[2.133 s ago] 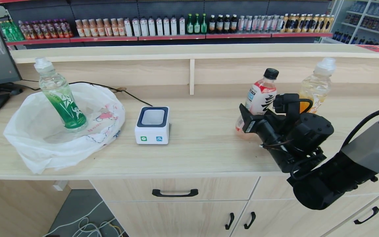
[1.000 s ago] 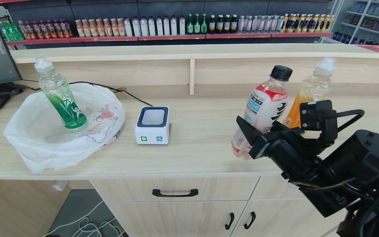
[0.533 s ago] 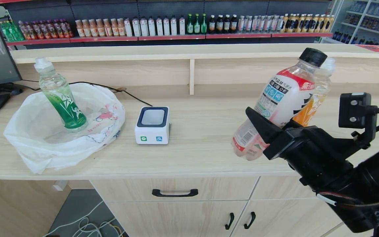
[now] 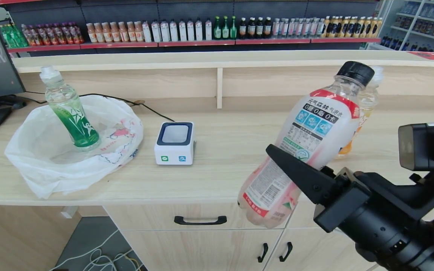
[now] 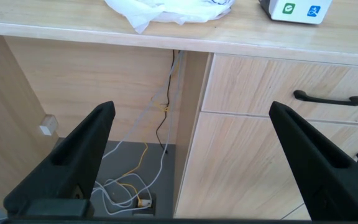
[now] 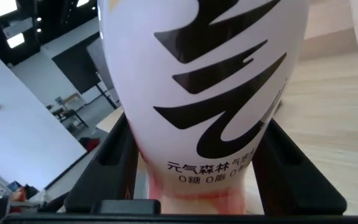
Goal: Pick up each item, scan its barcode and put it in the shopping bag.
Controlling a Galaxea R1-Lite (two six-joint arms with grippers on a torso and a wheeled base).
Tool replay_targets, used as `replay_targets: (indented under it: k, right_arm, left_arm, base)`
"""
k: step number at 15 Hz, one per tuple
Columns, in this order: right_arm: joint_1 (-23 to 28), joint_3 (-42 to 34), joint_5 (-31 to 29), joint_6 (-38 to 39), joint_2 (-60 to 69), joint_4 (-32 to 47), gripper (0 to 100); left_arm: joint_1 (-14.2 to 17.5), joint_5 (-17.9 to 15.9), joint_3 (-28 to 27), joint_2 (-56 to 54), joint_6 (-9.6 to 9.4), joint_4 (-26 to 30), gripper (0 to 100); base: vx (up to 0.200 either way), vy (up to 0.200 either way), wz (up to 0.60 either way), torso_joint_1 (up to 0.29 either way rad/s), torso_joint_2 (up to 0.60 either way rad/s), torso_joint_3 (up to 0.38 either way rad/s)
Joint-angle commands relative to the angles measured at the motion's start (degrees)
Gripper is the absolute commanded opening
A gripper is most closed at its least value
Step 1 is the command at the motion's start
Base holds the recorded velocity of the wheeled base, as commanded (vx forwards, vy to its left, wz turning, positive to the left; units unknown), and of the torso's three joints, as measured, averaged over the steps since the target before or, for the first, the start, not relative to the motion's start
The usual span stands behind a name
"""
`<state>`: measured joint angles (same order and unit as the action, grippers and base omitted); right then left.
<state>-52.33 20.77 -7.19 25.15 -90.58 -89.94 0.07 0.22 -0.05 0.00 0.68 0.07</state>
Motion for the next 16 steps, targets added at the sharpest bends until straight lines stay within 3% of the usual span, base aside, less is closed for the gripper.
replay_targets:
  k: [1, 3, 7, 11, 16]
  right_arm:
    - [-0.5, -1.3, 0.2, 5.6, 0.2, -0.1, 0]
    - [-0.7, -1.3, 1.7, 11.1, 0.2, -0.1, 0]
    - [-2.1, -1.5, 9.2, 14.0, -0.9, -0.1, 0]
    - [-2.1, -1.8, 9.2, 22.2, -1.4, -0.1, 0]
    - [-2.1, -2.2, 9.2, 22.8, -1.8, -0.1, 0]
  left_arm:
    - [0.0, 0.0, 0.0, 0.0, 0.02, 0.0, 100]
    - [0.0, 0.0, 0.0, 0.0, 0.02, 0.0, 100]
    - [0.0, 0.0, 0.0, 0.0, 0.02, 0.0, 100]
    - [0.0, 0.0, 0.0, 0.0, 0.02, 0.0, 100]
    - [0.0, 0.0, 0.0, 0.0, 0.02, 0.0, 100]
  base:
    - [0.0, 0.0, 0.0, 0.0, 0.0, 0.0]
    - [0.0, 0.0, 0.0, 0.0, 0.0, 0.0]
    - [0.0, 0.0, 0.0, 0.0, 0.0, 0.0]
    - [0.0, 0.0, 0.0, 0.0, 0.0, 0.0]
    - [0.0, 0.0, 0.0, 0.0, 0.0, 0.0]
